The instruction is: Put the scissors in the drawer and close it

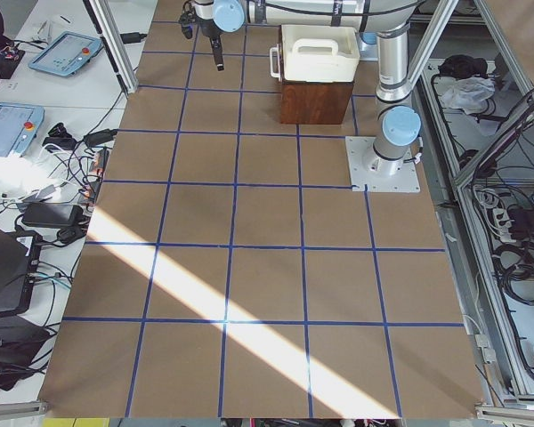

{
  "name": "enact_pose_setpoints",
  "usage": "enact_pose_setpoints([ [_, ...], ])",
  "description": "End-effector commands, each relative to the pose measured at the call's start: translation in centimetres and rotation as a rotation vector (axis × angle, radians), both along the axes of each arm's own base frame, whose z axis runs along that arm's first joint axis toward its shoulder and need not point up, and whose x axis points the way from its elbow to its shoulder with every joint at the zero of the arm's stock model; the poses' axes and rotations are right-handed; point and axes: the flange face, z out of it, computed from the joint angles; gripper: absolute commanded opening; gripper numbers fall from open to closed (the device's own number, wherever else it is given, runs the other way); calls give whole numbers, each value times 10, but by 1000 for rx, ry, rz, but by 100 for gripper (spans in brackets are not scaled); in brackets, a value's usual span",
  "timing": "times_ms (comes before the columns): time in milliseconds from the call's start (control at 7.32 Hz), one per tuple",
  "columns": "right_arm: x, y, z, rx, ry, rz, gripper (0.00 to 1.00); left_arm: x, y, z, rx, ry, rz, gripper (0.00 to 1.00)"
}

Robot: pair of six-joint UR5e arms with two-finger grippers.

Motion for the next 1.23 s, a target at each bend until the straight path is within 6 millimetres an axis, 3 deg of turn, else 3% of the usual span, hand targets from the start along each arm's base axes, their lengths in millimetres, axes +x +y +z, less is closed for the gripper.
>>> enact_pose_setpoints([
  [0,0,-5,-7,14,-1,0,100,51,4,37,-83,-9,1,100],
  [273,0,-1,-2,3,0,0,100,85,13,54,-111,-26,-33,100],
  [546,0,-1,16,-34,-2,0,100,87,35,46,-76,-79,-35,100],
  [683,3,-4,-11,21,0,6,100,84,46,39,-61,-80,-39,100],
  [820,4,-6,-13,21,0,8,100,83,57,36,-52,-89,-40,100],
  [1093,3,14,38,-91,-5,6,100,82,77,44,-61,-91,-41,100],
])
